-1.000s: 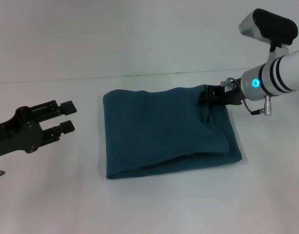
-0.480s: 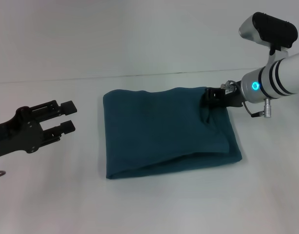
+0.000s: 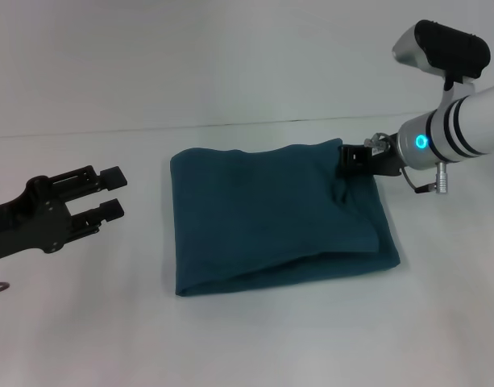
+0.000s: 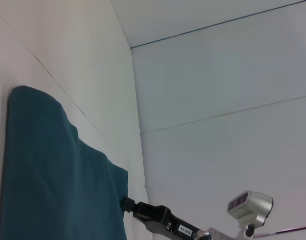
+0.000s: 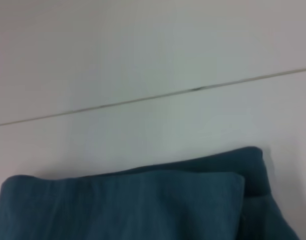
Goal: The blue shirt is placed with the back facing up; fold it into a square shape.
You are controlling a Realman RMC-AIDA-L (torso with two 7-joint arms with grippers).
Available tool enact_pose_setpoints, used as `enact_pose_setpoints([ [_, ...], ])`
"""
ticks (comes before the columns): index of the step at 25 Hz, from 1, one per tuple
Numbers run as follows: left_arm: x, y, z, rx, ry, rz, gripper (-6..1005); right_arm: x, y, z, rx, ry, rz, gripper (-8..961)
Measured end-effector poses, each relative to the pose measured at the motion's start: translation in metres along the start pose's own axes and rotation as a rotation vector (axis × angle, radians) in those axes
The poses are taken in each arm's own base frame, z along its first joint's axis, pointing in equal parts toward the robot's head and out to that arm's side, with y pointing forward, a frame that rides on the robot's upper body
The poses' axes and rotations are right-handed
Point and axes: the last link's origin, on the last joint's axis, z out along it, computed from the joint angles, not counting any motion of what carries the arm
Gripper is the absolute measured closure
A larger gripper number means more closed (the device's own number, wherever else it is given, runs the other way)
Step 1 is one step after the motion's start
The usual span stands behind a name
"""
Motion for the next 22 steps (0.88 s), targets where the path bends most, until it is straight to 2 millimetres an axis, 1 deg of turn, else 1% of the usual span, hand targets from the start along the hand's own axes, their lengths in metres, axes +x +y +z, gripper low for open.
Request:
enact_pose_setpoints([
  [3,0.0,0.0,0.0,-0.001,-0.001,0.0,355,-0.004,-0.003,-0.004,-0.001,-0.007,0.009,950],
  [11,0.0,0.001,0.0,-0.011,0.002,0.0,356,-0.015,-0.006,-0.012,0.0,-0.025,-0.001,945],
  [19,0.0,0.001,0.0,-0.012,0.002,0.0,356,-0.015,-0.004,-0.011,0.007,-0.029,-0.023,939],
  [22,0.0,0.001,0.0,-0.012,0.002,0.0,356,-0.015,-0.007,-0.01,0.019,-0.033,-0.031,937],
])
